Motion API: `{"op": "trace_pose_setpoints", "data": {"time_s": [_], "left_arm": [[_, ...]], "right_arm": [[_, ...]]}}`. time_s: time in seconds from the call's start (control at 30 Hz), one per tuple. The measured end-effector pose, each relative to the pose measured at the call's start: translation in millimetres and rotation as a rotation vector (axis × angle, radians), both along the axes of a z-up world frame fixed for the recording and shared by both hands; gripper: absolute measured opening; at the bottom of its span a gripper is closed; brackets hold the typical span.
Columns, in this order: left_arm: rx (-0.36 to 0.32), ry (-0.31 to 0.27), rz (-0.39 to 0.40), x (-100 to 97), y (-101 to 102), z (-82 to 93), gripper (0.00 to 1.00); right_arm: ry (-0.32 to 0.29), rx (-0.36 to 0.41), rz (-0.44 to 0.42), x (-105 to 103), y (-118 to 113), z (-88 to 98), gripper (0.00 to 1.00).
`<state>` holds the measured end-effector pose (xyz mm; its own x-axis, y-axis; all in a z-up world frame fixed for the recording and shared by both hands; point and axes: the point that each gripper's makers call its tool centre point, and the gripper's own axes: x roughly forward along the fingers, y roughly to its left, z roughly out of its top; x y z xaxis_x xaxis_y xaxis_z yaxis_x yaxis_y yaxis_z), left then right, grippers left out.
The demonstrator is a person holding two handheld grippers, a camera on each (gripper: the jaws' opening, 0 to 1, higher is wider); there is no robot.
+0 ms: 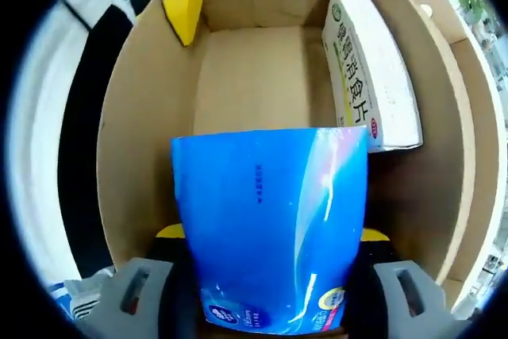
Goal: Operate the shoe box by opening the lid, removing the specified soft item, and placing it in the target area until the item is outside and the box remains undamaged.
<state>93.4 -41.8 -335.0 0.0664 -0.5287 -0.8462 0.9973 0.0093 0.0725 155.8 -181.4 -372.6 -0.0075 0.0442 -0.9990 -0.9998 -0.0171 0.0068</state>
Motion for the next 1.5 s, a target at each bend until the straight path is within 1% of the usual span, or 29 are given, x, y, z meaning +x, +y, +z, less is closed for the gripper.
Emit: {"op": "trace_pose_setpoints", "data": {"time_s": [0.07, 0.13, 0.27, 0.3, 0.33, 0.53, 0.6, 0.67, 0.77, 0.83, 0.93, 1.0, 1.1, 1.23, 1.4, 1.43, 1.47, 1.5], "left_arm": [[0.000, 0.005, -0.002, 0.2, 0, 0.4, 0.01], [-0.001, 0.008, -0.005, -0.3, 0, 0.6, 0.01], [0.001, 0.011, -0.005, -0.5, 0, 0.0, 0.01], [0.000, 0.011, -0.006, -0.4, 0, 0.3, 0.01], [0.001, 0.011, -0.004, -0.4, 0, 0.4, 0.01], [-0.001, 0.002, -0.007, -0.2, 0, 0.2, 0.01], [-0.003, 0.009, -0.002, -0.1, 0, 1.1, 0.01], [-0.003, 0.003, -0.004, -0.2, 0, 0.8, 0.01], [-0.006, 0.004, -0.003, 0.3, 1, 0.2, 0.01], [-0.005, 0.008, -0.006, 0.3, 1, 0.3, 0.01], [-0.008, 0.015, -0.006, 0.3, 1, 0.9, 0.01], [-0.011, 0.018, -0.003, 0.5, 2, 1.2, 0.01], [-0.010, 0.013, -0.012, 0.2, 2, 0.5, 0.01], [-0.002, 0.021, -0.010, 0.1, 2, 0.4, 0.01], [-0.006, 0.013, -0.007, -0.6, 2, 0.8, 0.01], [-0.005, 0.017, -0.005, -0.5, 2, 0.9, 0.01], [-0.003, 0.044, 0.013, -0.1, 2, 1.3, 0.01], [0.000, 0.058, 0.021, -0.4, 2, 1.2, 0.01]], "right_arm": [[-0.005, 0.014, -0.013, -1, 3, 5.4, 0.74], [-0.014, 0.053, -0.020, 0, 8, 13.0, 0.74], [-0.022, 0.070, -0.026, 1, 8, 24.9, 0.74], [-0.033, 0.075, -0.019, 2, 8, 27.7, 0.74], [-0.062, 0.078, 0.009, 6, 8, 32.2, 0.74], [-0.075, 0.077, 0.009, 6, 5, 37.6, 0.74], [-0.085, 0.084, 0.005, 6, 5, 40.7, 0.74], [-0.099, 0.100, 0.004, 8, 7, 44.5, 0.74], [-0.104, 0.101, 0.007, 8, 7, 47.3, 0.74], [-0.110, 0.097, 0.022, 9, 5, 48.2, 0.74], [-0.124, 0.085, 0.076, 9, 3, 50.0, 0.74], [-0.131, 0.076, 0.082, 9, 1, 51.3, 0.74], [-0.119, 0.104, 0.043, 6, 5, 54.3, 0.74], [-0.132, 0.108, 0.049, 5, 7, 58.3, 0.74], [-0.136, 0.111, 0.056, 3, 8, 62.7, 0.75], [-0.145, 0.117, 0.040, 4, 7, 65.8, 0.75], [-0.152, 0.131, 0.030, 7, 8, 68.8, 0.75], [-0.167, 0.151, 0.022, 10, 9, 72.7, 0.75]]}}
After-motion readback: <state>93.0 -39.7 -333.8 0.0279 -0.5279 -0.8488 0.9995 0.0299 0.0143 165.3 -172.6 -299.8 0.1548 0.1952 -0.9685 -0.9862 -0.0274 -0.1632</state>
